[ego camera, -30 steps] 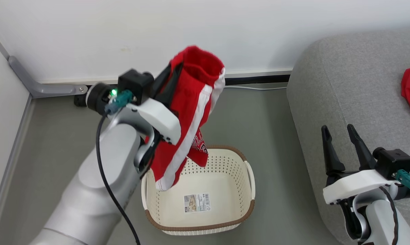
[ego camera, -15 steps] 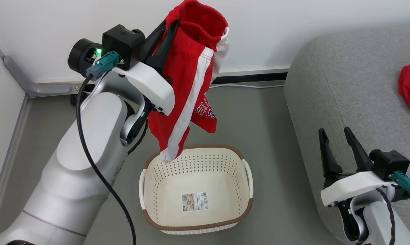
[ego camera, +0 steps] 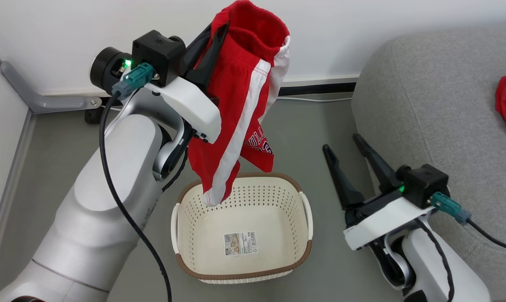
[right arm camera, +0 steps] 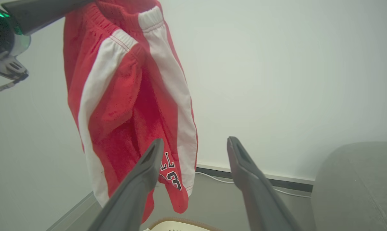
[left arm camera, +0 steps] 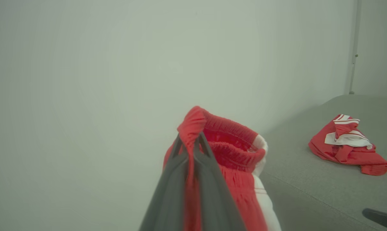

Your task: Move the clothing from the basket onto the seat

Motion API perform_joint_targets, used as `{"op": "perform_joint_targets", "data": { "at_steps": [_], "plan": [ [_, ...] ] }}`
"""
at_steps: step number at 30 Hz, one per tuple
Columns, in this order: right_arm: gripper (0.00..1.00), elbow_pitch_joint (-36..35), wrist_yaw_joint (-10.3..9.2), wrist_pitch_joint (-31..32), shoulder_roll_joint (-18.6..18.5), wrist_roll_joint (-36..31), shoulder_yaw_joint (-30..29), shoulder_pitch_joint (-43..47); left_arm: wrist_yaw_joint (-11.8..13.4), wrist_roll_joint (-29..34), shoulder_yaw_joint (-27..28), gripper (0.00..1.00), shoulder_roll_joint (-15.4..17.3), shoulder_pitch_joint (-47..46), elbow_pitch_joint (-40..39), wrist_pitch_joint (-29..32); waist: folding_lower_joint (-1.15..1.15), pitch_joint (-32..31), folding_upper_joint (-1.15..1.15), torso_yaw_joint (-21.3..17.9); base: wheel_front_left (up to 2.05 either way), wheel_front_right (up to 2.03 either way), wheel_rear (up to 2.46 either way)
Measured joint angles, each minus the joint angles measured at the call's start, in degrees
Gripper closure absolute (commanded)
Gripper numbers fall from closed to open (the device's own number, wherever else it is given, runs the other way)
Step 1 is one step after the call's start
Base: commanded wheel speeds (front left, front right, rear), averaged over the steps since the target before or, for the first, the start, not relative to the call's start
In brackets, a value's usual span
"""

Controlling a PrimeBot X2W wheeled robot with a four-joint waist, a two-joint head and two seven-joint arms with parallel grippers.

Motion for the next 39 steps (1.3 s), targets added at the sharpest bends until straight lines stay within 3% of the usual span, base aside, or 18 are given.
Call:
{"op": "perform_joint_targets", "data": {
  "at_steps": [5,12,25,34,39],
  "plan": [
    [0.00,-2.16,-0.01,0.00,-1.93,4.13,9.71,-4.09,0.14,0.00,-0.56,1.00,-0.23,0.00,0.31,-0.20,0.00,0.44,0.00,0.19,0.00,0.00,0.00],
    [0.00,-0.56,-0.01,0.00,-2.30,6.32,16.95,-9.12,0.13,0.00,-1.30,1.00,-0.67,-0.01,0.68,-0.69,0.00,1.00,0.00,0.96,0.00,0.00,0.00],
    [0.00,10.28,-0.01,0.00,2.15,12.20,23.03,-14.34,-0.41,-0.49,-4.02,1.00,-3.69,-0.64,2.21,-2.03,0.00,1.53,0.00,5.25,0.00,0.00,0.00],
    [0.00,16.95,-0.01,0.00,3.31,12.54,22.58,-18.54,-0.88,-1.07,-5.80,1.00,-4.75,-1.66,4.01,-2.94,0.00,2.01,0.00,7.76,0.00,0.00,0.00],
    [0.00,17.59,-0.01,0.00,3.39,16.07,24.76,-19.87,-0.98,-1.57,-7.05,1.00,-5.60,-1.73,4.69,-3.58,0.00,2.06,0.00,8.83,0.00,0.00,0.00]
  ]
}}
